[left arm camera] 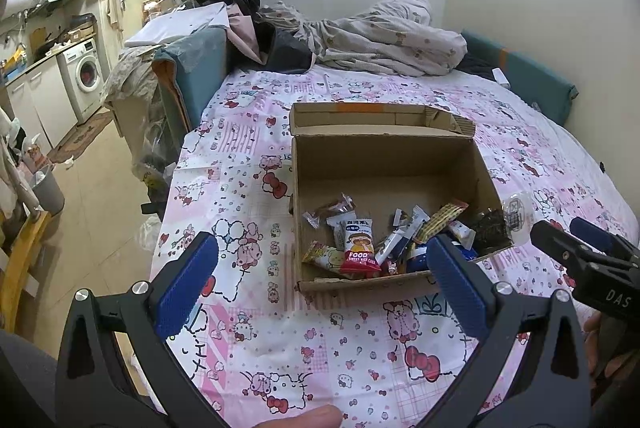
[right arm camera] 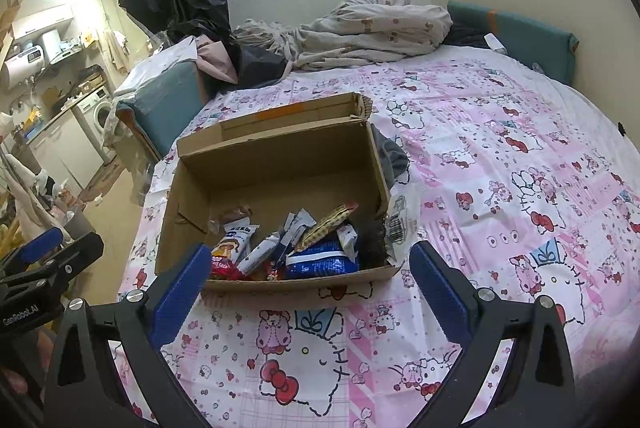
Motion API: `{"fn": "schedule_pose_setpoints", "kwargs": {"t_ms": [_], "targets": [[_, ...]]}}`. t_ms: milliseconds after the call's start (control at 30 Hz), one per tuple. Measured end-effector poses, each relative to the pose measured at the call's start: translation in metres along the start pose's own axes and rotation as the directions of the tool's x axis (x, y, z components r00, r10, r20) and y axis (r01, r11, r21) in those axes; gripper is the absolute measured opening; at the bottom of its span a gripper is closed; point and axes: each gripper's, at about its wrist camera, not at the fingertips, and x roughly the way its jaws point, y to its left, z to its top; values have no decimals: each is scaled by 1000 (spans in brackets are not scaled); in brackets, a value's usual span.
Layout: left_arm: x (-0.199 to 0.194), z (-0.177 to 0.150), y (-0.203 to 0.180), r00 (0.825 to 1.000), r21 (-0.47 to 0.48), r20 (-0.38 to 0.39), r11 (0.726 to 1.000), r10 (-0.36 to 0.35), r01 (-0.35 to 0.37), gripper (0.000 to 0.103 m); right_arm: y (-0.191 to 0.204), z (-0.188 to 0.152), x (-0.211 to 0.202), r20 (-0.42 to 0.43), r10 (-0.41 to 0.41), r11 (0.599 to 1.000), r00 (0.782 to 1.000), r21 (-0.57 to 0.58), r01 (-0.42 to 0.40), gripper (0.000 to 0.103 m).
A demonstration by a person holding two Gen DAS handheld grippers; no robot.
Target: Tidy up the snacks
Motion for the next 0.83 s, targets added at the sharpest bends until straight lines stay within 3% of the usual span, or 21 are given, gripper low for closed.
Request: {"fn": "schedule_pose_setpoints", "kwargs": {"t_ms": [833], "targets": [[1, 0, 1, 1000, -3, -1, 1000, 0, 0, 103, 6, -1, -2, 8, 2, 1000, 1000, -17, -2, 101]]}}
